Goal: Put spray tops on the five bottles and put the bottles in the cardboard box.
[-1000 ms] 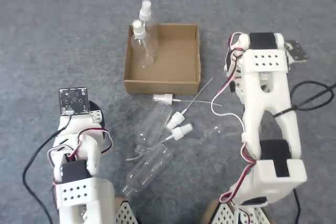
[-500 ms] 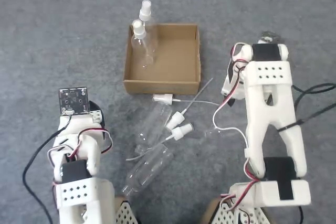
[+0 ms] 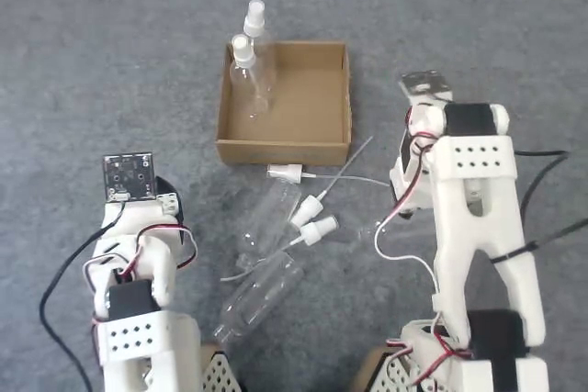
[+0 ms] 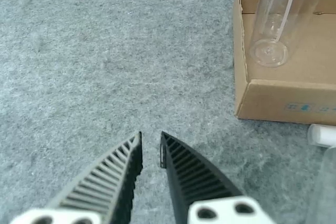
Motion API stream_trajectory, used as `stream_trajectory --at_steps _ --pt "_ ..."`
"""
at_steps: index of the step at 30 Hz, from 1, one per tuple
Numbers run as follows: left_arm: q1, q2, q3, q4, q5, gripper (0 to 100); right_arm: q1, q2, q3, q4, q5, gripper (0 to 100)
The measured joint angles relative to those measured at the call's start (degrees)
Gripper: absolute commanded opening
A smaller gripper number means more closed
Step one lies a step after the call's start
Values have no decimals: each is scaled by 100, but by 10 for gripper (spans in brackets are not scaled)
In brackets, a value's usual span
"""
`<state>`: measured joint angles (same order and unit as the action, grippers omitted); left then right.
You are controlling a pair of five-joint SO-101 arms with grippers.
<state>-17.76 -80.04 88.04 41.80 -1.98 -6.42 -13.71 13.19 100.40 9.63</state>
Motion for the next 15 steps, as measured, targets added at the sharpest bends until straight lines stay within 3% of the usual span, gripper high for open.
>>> stream_trajectory --at_steps 7,15 --pt "0 0 0 0 0 59 -220 -88 193 0 1477 240" --pt "0 0 0 0 0 59 -905 -97 510 -387 2374 241"
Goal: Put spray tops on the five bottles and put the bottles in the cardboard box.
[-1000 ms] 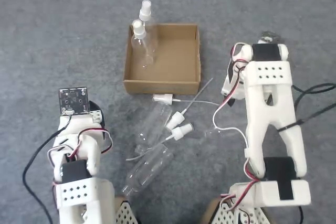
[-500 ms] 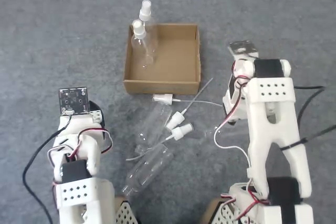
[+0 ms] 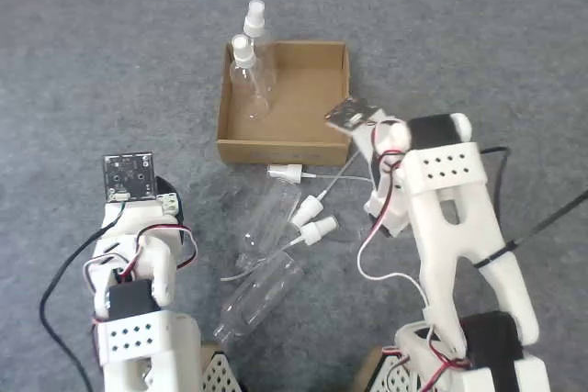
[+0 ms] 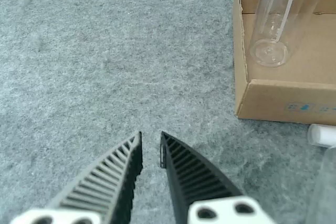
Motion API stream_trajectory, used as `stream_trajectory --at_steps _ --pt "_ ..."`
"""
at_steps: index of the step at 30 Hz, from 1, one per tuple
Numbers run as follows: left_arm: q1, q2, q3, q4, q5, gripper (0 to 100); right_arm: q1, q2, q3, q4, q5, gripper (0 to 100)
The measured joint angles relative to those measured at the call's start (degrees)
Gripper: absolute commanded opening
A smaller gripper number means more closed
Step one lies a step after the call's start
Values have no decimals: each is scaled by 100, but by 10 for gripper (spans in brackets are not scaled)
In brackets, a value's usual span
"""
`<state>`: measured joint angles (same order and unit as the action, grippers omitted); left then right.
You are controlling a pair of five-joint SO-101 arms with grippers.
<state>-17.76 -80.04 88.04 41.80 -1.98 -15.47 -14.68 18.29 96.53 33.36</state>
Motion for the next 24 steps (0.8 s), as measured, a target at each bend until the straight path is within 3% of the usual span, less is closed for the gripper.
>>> stream_trajectory --at_steps 11,24 --pt "0 0 0 0 0 59 -149 0 176 -211 2189 242" --pt "0 0 0 0 0 59 -149 0 1521 -1635 3305 242"
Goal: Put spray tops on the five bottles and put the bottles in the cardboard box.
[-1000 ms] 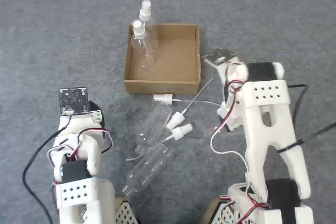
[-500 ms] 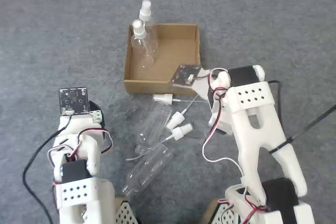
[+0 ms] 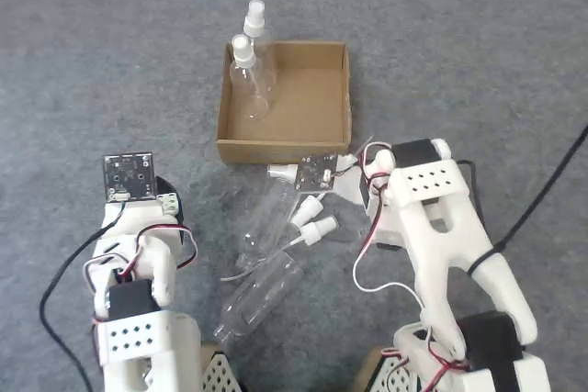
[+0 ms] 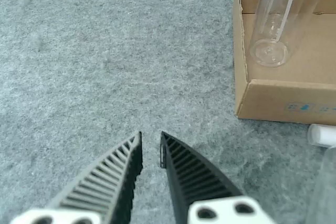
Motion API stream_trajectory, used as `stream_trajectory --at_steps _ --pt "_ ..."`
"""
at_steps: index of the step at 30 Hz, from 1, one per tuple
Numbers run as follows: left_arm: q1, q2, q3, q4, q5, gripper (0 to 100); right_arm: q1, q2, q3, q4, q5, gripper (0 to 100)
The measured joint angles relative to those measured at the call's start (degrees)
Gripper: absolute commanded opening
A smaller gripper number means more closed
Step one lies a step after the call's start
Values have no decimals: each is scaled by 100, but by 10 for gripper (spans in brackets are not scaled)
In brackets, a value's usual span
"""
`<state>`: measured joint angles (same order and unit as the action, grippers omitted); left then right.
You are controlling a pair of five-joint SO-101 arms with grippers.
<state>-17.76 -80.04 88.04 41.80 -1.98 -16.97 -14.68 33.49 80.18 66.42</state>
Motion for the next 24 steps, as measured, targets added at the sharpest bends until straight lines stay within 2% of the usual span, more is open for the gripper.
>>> stream_trajectory --at_steps 7,14,24 --pt "0 0 0 0 0 59 0 0 404 -484 290 242" --pt "0 0 0 0 0 59 440 0 879 -1134 633 242" --pt "0 0 0 0 0 59 545 0 1407 -1846 686 237"
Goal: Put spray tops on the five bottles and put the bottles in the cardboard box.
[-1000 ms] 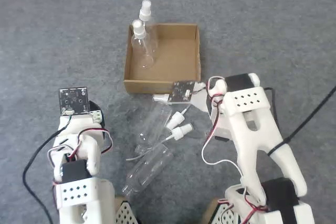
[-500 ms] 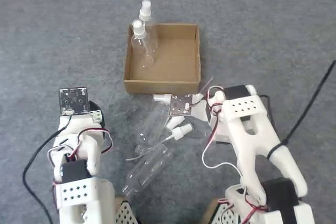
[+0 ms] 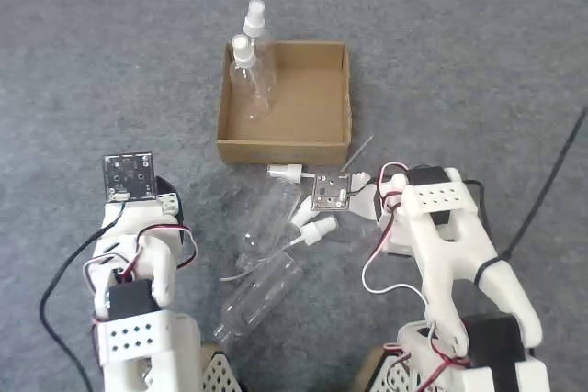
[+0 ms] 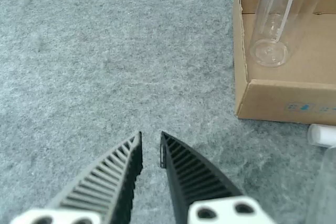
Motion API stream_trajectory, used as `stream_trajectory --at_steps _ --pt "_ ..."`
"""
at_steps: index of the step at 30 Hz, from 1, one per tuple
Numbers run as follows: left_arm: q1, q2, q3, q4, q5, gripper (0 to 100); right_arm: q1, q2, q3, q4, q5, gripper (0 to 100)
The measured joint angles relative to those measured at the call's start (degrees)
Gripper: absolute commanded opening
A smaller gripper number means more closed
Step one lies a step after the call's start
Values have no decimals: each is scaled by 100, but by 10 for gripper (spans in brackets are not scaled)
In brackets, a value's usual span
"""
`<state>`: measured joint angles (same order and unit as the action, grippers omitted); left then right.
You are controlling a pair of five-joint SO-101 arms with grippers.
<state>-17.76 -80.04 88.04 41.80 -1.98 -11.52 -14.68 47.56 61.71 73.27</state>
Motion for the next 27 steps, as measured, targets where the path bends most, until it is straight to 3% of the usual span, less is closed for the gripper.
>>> stream_trajectory --at_steps 12,21,27 --pt "0 0 0 0 0 59 18 0 0 -62 -88 18" --pt "0 0 0 0 0 59 18 -53 0 -70 -1284 6" --pt "0 0 0 0 0 59 18 -53 -70 -53 -2716 7"
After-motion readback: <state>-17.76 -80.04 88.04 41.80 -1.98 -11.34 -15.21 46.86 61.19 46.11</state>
